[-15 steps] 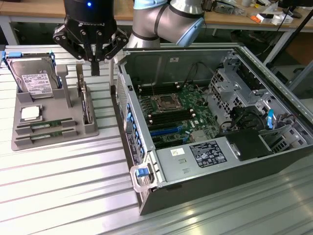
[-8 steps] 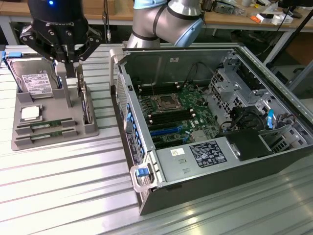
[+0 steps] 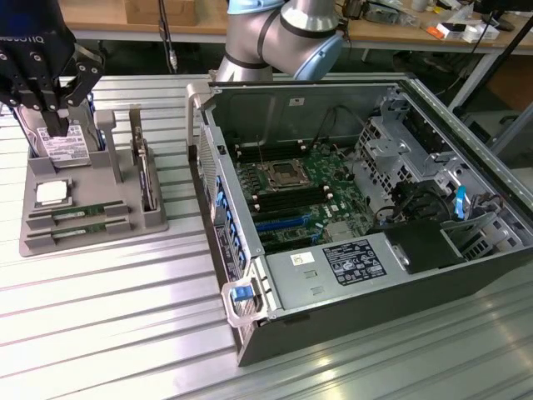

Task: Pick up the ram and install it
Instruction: 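Reach for the ram, then pick up the ram and move it above insertion slot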

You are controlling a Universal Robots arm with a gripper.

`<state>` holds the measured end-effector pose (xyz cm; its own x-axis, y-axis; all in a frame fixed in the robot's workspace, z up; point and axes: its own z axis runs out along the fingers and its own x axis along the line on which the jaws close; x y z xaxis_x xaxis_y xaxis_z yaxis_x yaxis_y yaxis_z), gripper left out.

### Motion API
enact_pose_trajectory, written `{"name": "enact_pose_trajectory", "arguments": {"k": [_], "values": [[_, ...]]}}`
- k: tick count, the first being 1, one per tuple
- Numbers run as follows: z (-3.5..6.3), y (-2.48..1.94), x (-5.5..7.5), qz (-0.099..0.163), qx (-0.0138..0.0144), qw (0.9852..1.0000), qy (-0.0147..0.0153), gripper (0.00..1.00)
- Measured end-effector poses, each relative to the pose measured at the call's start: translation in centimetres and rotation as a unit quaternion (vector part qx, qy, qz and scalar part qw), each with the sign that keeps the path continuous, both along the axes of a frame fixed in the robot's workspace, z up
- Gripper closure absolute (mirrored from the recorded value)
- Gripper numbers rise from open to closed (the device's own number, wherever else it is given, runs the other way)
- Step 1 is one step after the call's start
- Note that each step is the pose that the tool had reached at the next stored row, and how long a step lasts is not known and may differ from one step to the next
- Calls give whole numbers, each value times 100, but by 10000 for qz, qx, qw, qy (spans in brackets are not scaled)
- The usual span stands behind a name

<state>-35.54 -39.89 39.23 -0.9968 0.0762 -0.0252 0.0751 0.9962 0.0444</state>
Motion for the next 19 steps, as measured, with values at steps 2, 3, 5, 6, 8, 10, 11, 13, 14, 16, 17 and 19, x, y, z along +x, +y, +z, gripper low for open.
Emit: {"name": "enact_pose_trajectory", "arguments": {"k": [2,3,5,6,8,10,11,13,14,16,17,19], "values": [[0,0,0,0,0,10000,0,90],[0,0,0,0,0,10000,0,90],[0,0,0,0,0,10000,0,90],[0,0,0,0,0,10000,0,90],[0,0,0,0,0,10000,0,90],[0,0,0,0,0,10000,0,90],[0,0,0,0,0,10000,0,90],[0,0,0,0,0,10000,0,90],[0,0,0,0,0,10000,0,90],[0,0,-1,51,0,10000,0,90],[0,0,-1,177,0,9998,1,90],[0,0,-1,467,0,9989,0,90]]}}
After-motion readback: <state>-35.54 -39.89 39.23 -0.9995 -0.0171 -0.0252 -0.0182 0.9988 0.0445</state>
